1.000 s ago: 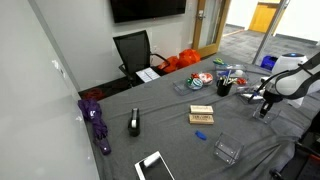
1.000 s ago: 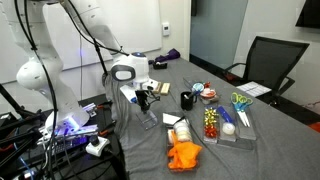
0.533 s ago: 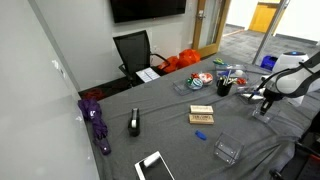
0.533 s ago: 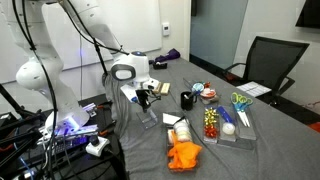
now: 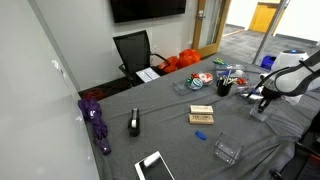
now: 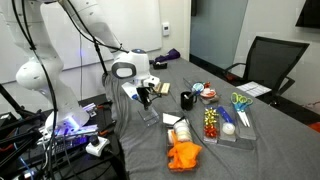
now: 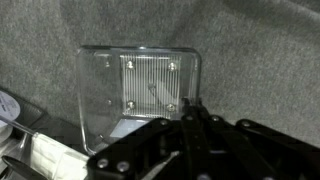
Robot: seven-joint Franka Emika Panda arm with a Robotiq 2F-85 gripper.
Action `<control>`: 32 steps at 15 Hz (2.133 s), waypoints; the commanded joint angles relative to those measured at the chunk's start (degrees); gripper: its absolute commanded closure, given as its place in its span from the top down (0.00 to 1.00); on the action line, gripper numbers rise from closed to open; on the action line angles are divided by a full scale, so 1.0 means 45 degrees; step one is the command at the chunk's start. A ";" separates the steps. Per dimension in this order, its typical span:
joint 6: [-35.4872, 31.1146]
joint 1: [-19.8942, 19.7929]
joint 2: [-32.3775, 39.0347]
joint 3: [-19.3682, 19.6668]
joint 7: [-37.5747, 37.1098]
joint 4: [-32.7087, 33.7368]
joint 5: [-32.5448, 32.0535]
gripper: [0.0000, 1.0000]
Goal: Pick up the clear bowl on the right and place it inside the clear bowl on the left
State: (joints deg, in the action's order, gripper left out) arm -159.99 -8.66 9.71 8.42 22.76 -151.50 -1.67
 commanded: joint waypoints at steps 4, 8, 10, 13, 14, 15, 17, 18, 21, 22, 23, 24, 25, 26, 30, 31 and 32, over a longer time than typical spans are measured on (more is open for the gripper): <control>0.0151 0.0439 -0.1041 -0.0555 -0.1550 -0.0299 -0.0430 0.01; 0.0869 0.1136 -0.1659 -0.0685 -0.3228 -0.0246 -0.1564 0.01; 0.0515 0.1032 -0.1191 -0.0747 -0.3025 -0.0013 -0.1342 0.01; 0.0576 0.1114 -0.1284 -0.0798 -0.3210 -0.0010 -0.1389 0.05; 0.0576 0.1095 -0.1267 -0.0791 -0.3210 -0.0011 -0.1389 0.05; 0.0575 0.1087 -0.1259 -0.0788 -0.3210 -0.0011 -0.1388 0.05; 0.0575 0.1086 -0.1258 -0.0788 -0.3210 -0.0010 -0.1388 0.05; 0.0575 0.1086 -0.1258 -0.0788 -0.3210 -0.0010 -0.1388 0.05; 0.0698 0.1226 -0.1493 -0.0885 -0.3278 -0.0162 -0.1580 0.01; 0.0761 0.1342 -0.1595 -0.0925 -0.3443 -0.0268 -0.1892 0.01; 0.0805 0.1424 -0.1617 -0.0976 -0.3531 -0.0304 -0.2099 0.01; 0.0876 0.1525 -0.1662 -0.1032 -0.3615 -0.0351 -0.2347 0.01; 0.0954 0.1619 -0.1694 -0.1108 -0.3658 -0.0389 -0.2483 0.01; 0.1028 0.1704 -0.1712 -0.1188 -0.3701 -0.0422 -0.2562 0.01; 0.1533 0.2008 -0.2008 -0.1582 -0.3588 -0.0473 -0.2282 0.01; 0.1752 0.2089 -0.2145 -0.1680 -0.3647 -0.0463 -0.2277 0.01; 0.1875 0.2149 -0.2258 -0.1767 -0.3682 -0.0473 -0.2272 0.01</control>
State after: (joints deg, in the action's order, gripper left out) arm -154.49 0.36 2.88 1.67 7.04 -152.42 -11.90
